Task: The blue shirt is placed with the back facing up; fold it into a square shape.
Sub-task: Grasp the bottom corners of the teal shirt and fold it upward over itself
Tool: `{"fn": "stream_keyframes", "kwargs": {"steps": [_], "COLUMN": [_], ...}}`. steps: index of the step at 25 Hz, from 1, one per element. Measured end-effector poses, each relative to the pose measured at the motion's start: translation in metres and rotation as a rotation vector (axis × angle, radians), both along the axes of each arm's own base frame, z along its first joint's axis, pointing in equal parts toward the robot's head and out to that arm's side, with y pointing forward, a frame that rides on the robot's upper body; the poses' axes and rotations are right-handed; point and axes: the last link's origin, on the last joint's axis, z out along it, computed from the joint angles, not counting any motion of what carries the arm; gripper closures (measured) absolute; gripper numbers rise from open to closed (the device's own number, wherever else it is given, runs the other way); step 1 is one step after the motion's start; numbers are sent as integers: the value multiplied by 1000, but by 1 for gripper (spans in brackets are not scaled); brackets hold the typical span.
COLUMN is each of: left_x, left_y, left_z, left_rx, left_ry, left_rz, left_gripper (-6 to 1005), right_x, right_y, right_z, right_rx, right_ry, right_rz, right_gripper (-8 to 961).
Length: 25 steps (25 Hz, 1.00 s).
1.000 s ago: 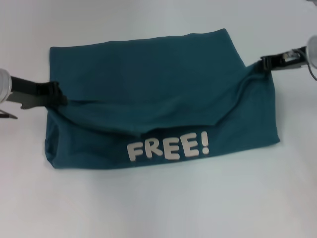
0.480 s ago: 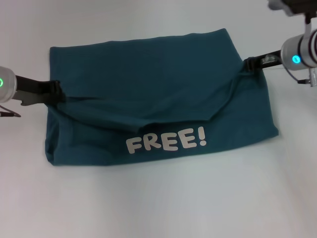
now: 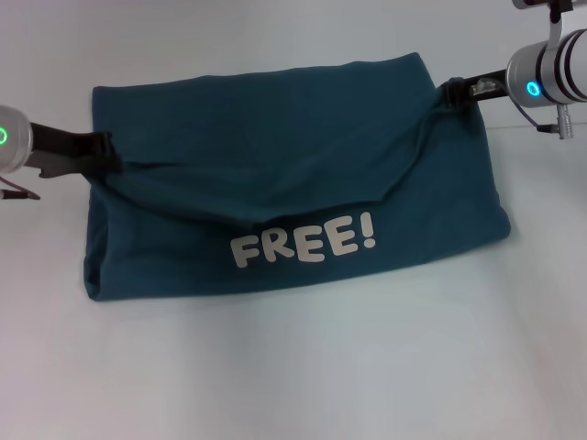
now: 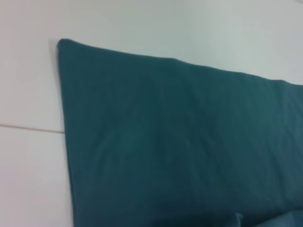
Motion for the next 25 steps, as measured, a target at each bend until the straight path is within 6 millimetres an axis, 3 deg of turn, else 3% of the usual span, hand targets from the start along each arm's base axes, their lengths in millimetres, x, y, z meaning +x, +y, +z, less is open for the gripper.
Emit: {"fn": "stream_keyframes", "kwargs": {"steps": [16, 23, 25], "left_x": [-3, -5, -4], "left_y": [1, 0, 0], "left_z": [-3, -2, 0], "left_rx": [26, 39, 50], "left_ry": [20, 2, -5], "left_rz": [-3, 19, 21], "left_gripper": [977, 971, 864], "right_x": [-3, -5, -4], "right_y": [0, 4, 4], "right_z": [-11, -6, -3], "right_rx": [-15, 17, 26], "right_ry": [-79, -79, -76], "right_rz": [41, 52, 46], "right_gripper": [802, 795, 793]}}
